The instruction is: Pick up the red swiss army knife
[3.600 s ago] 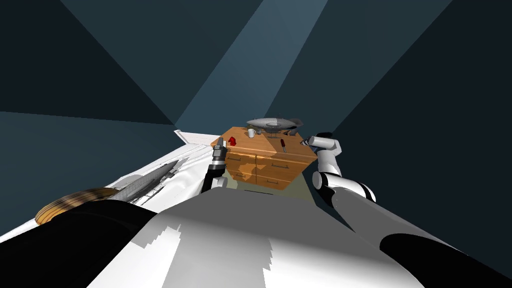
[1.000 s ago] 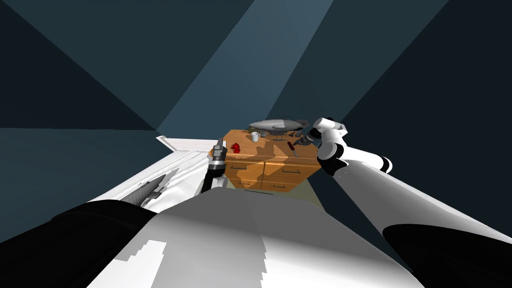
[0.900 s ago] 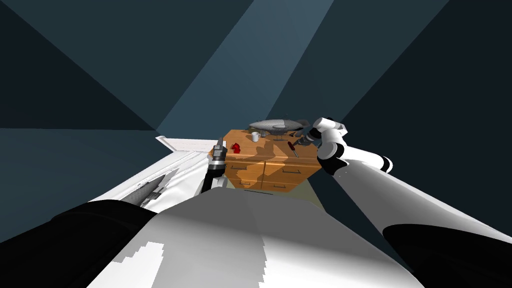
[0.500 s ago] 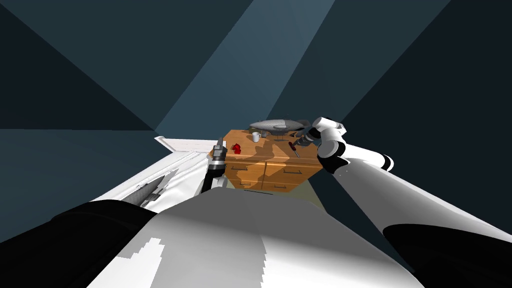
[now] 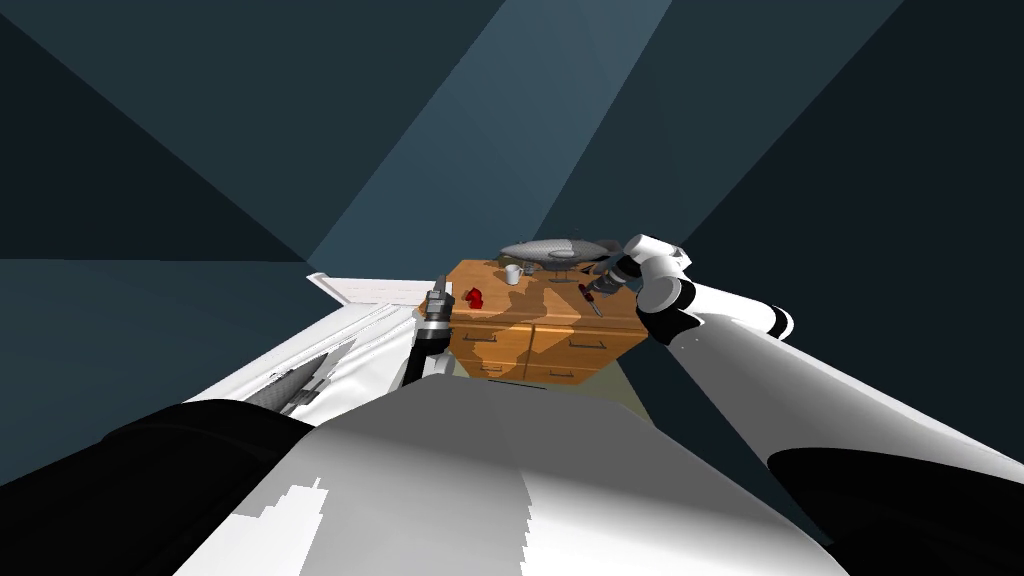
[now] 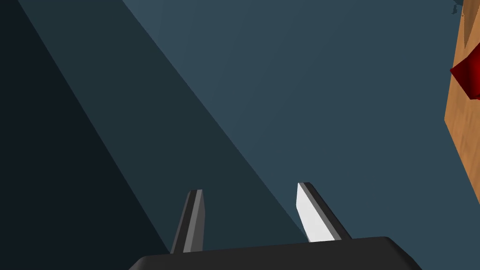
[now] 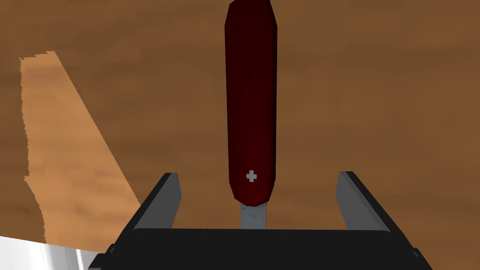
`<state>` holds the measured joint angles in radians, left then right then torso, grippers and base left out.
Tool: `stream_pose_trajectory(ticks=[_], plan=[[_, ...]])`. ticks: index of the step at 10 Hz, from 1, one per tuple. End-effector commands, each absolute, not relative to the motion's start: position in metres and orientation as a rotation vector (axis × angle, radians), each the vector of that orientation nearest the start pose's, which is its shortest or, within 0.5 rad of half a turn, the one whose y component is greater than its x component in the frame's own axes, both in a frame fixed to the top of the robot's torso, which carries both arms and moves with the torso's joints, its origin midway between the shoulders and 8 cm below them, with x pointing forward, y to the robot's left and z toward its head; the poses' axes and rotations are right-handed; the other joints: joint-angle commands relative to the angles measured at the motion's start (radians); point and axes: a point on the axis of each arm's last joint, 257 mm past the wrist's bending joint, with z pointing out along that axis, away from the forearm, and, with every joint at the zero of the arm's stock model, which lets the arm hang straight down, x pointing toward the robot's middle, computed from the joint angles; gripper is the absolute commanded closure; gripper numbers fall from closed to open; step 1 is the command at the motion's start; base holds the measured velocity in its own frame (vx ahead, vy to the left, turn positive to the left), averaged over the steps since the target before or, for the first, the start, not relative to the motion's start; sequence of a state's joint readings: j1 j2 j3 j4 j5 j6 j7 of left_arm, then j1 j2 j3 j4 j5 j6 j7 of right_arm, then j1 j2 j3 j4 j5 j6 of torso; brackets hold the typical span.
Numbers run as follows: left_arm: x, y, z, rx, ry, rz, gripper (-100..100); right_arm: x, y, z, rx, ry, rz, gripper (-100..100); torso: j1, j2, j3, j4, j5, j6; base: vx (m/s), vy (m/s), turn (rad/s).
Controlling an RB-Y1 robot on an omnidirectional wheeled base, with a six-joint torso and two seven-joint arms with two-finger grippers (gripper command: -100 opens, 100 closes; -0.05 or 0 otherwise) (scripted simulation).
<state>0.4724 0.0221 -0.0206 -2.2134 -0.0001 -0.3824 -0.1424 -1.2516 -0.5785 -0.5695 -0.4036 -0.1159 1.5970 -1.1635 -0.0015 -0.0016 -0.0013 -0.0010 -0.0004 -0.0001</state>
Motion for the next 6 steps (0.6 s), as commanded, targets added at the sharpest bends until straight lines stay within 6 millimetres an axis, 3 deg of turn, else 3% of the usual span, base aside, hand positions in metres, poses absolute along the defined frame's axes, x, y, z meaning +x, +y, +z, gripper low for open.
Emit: stream_pose_trajectory(ticks=[1, 2, 5, 6], plan=[[0.378, 0.273, -0.021, -0.708, 0.783, -1.164, 0, 0.556, -0.378, -0.186, -2.940, -0.060, -0.374, -100, 0.000, 0.000, 0.000, 0.000, 0.000, 0.000, 0.030, 0.065, 0.050], [0.378, 0.273, -0.021, -0.708, 0.783, -1.164, 0, 0.562, -0.382, -0.176, -2.947, -0.060, -0.419, -100, 0.003, -0.001, -0.001, 0.000, 0.000, 0.000, 0.028, 0.079, 0.008], [0.378, 0.273, -0.021, -0.708, 0.783, -1.164, 0, 0.556, -0.378, -0.186, -2.940, -0.060, -0.374, -100, 0.001, 0.000, 0.000, 0.000, 0.000, 0.000, 0.006, 0.015, -0.002], [0.378, 0.273, -0.021, -0.708, 0.783, -1.164, 0, 0.549, -0.395, -0.196, -2.942, -0.053, -0.378, -100, -0.001, 0.000, 0.000, 0.000, 0.000, 0.000, 0.018, 0.043, 0.040]])
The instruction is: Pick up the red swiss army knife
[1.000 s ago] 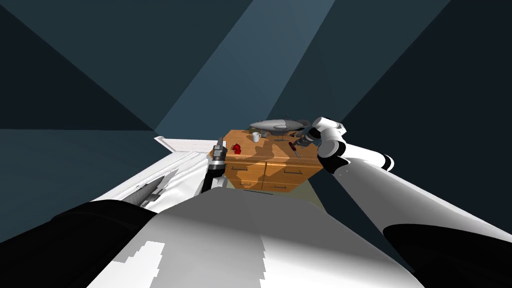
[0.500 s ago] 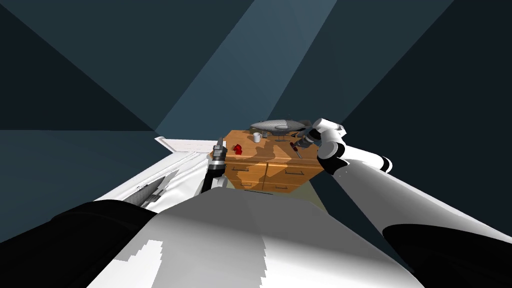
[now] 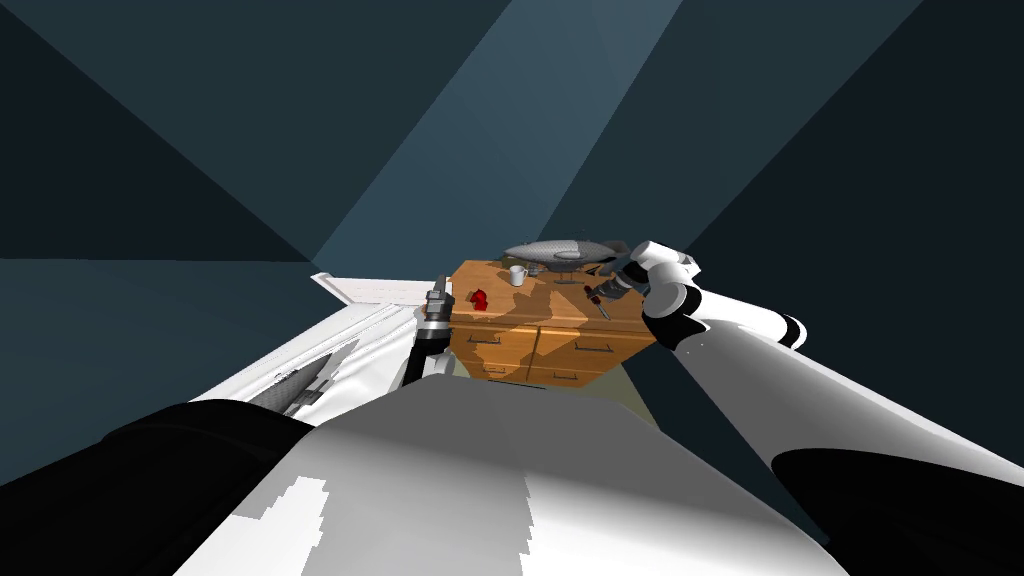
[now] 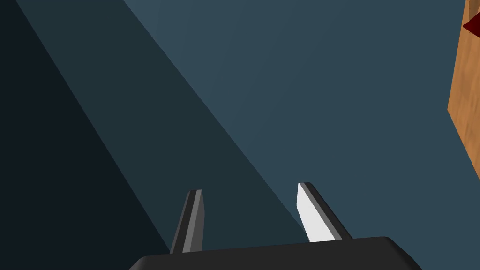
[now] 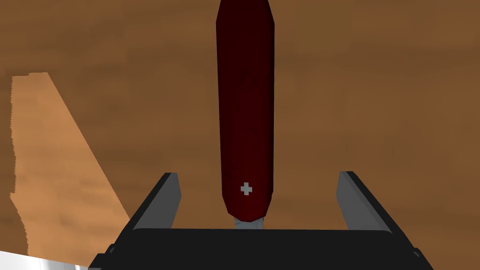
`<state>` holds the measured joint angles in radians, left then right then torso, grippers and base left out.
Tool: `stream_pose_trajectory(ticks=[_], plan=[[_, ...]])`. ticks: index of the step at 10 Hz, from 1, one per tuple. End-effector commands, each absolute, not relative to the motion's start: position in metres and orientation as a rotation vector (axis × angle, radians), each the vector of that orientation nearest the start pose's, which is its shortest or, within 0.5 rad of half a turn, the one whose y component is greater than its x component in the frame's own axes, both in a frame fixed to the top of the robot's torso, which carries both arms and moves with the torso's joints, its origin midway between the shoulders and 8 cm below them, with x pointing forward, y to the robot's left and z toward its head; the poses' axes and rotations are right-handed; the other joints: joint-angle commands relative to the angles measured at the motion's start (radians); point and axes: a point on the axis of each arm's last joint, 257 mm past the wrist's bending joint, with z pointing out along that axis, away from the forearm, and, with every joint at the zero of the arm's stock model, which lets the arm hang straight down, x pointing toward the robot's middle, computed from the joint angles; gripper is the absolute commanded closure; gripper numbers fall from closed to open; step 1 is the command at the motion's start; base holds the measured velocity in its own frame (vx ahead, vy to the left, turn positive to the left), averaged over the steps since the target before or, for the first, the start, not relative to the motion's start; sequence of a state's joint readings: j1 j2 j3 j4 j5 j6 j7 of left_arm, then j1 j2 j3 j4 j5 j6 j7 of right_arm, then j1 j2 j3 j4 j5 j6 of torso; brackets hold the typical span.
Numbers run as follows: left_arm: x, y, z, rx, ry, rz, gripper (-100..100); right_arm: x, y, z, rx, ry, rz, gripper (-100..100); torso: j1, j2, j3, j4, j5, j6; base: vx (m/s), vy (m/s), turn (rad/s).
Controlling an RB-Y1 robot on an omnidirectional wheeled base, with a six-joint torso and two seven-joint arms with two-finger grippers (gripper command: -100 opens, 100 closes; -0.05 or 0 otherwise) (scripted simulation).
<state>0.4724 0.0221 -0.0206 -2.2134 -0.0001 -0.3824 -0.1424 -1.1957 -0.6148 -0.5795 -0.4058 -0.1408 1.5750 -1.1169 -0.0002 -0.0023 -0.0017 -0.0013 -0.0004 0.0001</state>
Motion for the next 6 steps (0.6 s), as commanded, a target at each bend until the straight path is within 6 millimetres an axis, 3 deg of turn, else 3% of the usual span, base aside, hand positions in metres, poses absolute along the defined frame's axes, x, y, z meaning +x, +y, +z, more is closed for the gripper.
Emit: stream_pose_trajectory(ticks=[1, 2, 6], plan=[[0.3778, 0.2734, -0.0209, -0.708, 0.783, -1.164, 0, 0.5513, -0.3886, -0.1922, -2.941, -0.051, -0.377, -100, 0.000, 0.000, 0.000, 0.000, 0.000, 0.000, 0.011, 0.029, -0.002], [0.3778, 0.2734, -0.0209, -0.708, 0.783, -1.164, 0, 0.5510, -0.3901, -0.1933, -2.941, -0.054, -0.378, 100, 0.000, 0.000, 0.000, 0.000, 0.000, 0.000, 0.000, 0.000, 0.000], [0.3778, 0.2734, -0.0209, -0.708, 0.783, -1.164, 0, 0.5515, -0.3893, -0.1925, -2.940, -0.055, -0.380, 100, -0.004, -0.001, -0.001, -0.001, -0.001, 0.000, 0.000, 0.000, 0.000]])
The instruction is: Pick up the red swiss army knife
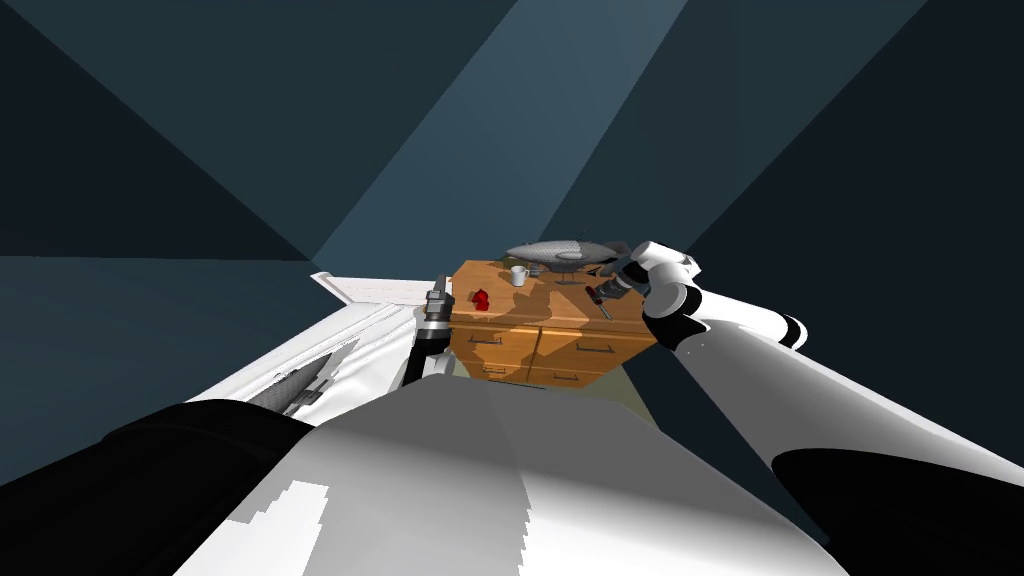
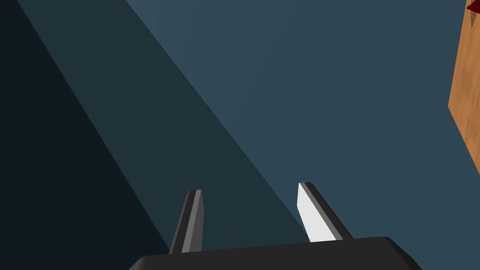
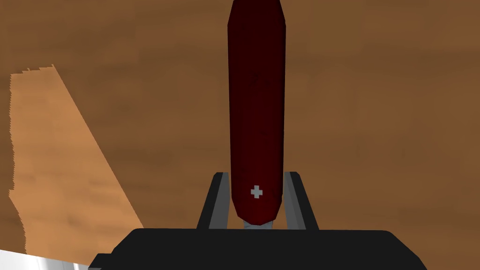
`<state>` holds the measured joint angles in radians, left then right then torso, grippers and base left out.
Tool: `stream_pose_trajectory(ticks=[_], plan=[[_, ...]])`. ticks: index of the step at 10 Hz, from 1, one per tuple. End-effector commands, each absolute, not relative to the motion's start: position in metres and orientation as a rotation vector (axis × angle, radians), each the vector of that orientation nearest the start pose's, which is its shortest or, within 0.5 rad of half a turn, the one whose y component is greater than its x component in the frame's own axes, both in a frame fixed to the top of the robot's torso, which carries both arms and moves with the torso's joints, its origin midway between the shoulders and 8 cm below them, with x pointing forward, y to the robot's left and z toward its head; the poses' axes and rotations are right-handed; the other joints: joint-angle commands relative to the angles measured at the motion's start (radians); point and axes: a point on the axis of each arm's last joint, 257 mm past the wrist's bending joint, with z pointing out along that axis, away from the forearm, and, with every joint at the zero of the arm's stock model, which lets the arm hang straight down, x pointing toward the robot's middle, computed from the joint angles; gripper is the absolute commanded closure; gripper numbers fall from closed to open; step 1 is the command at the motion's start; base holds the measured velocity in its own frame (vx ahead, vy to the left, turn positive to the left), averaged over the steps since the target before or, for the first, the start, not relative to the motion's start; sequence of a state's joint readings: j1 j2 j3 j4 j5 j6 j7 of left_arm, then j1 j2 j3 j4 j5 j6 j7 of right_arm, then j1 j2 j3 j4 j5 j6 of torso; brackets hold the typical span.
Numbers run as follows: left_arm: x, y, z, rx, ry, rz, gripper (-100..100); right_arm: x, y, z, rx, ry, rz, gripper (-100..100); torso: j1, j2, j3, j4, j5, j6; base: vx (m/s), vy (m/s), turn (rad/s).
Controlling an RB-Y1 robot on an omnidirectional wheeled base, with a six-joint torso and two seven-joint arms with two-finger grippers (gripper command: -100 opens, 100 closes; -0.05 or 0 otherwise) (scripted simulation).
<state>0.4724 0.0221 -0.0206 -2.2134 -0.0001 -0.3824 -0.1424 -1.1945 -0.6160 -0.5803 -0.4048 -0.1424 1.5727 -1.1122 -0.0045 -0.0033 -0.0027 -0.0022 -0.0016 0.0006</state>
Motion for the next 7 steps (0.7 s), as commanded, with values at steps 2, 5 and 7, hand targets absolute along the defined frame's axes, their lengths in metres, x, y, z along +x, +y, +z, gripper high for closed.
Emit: stream_pose_trajectory(ticks=[2, 5, 7], plan=[[0.378, 0.273, -0.021, -0.708, 0.783, -1.164, 0, 0.557, -0.375, -0.183, -2.940, -0.061, -0.374, 100, 0.000, 0.000, 0.000, 0.000, 0.000, 0.000, -0.009, -0.024, -0.025], [0.378, 0.273, -0.021, -0.708, 0.783, -1.163, 0, 0.562, -0.361, -0.175, -2.939, -0.067, -0.371, 100, -0.002, 0.001, 0.001, 0.000, 0.000, 0.000, -0.018, -0.049, -0.014], [0.378, 0.273, -0.021, -0.708, 0.783, -1.163, 0, 0.560, -0.367, -0.180, -2.940, -0.065, -0.375, 0, -0.002, 0.001, 0.001, 0.000, 0.000, 0.001, -0.004, -0.016, 0.002]])
